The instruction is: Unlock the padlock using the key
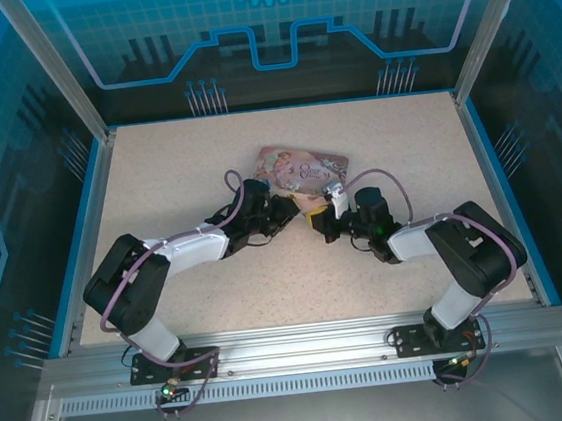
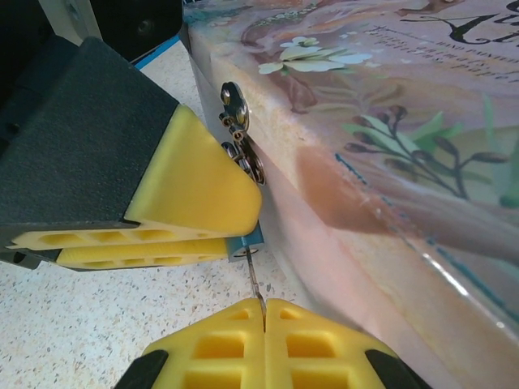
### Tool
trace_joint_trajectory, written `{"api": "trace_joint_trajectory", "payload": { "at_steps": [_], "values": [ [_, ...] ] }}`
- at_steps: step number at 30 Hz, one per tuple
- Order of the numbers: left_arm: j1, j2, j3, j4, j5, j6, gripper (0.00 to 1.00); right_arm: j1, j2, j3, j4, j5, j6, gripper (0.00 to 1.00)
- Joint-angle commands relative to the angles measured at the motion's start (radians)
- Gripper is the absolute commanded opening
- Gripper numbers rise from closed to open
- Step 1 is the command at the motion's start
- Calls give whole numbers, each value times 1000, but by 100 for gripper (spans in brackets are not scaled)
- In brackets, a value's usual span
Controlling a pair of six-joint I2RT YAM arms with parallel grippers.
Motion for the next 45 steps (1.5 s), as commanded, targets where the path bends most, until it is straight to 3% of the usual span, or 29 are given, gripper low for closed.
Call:
{"api": "trace_joint_trajectory", "payload": {
  "at_steps": [1, 23, 45],
  "values": [
    [-20, -4, 8, 12, 89, 16, 9, 16, 26, 49, 20, 15, -27, 0],
    [-20, -74, 13, -42, 81, -24, 8, 35, -40, -2, -29, 72, -119, 0],
    [-16, -79, -4, -43, 71, -56, 7, 35, -122, -91, 12, 64, -90, 0]
  ]
}}
